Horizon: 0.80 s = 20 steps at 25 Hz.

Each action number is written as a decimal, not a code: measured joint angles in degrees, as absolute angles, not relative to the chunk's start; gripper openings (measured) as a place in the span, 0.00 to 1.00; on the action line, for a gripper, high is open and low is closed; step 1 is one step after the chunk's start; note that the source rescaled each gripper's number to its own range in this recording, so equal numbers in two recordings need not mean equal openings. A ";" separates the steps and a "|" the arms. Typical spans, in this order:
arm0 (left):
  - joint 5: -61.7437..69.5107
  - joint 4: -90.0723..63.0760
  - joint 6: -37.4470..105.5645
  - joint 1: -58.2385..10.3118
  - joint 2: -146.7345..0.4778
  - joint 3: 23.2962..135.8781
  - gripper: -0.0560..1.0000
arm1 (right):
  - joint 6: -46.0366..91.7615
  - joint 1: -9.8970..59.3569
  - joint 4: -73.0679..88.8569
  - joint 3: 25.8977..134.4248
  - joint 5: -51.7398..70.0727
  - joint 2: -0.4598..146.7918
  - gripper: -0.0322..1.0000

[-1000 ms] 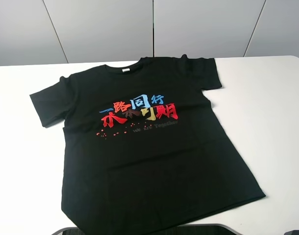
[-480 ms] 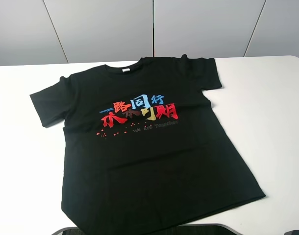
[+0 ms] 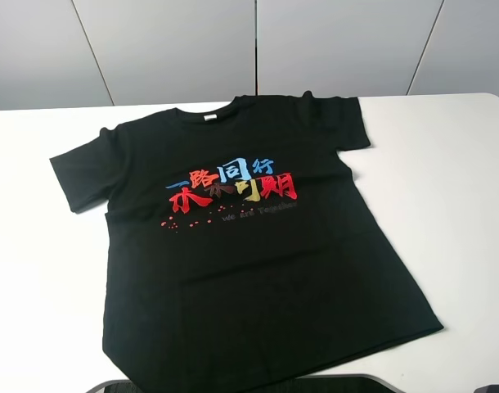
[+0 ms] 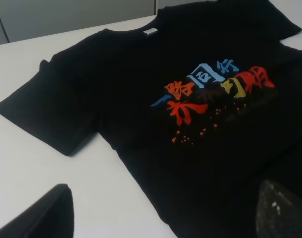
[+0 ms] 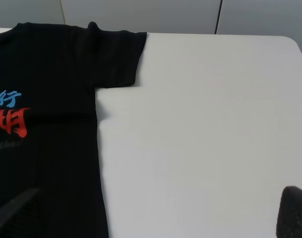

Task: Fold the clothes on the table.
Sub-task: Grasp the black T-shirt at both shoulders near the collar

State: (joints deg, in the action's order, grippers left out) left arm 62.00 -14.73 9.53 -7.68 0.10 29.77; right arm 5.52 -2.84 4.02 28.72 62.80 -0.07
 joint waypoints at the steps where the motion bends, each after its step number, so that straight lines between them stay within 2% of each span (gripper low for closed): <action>1: 62.00 -14.73 9.53 -7.68 0.00 29.77 1.00 | 5.52 -2.84 4.02 28.72 62.80 -0.07 1.00; 12: 61.77 -5.19 1.96 -7.68 -0.03 29.77 1.00 | 7.96 -2.84 4.02 31.07 62.80 0.92 1.00; 20: 60.37 -4.31 7.22 -7.68 -13.37 30.30 1.00 | 16.32 -2.84 2.15 45.20 62.43 22.16 1.00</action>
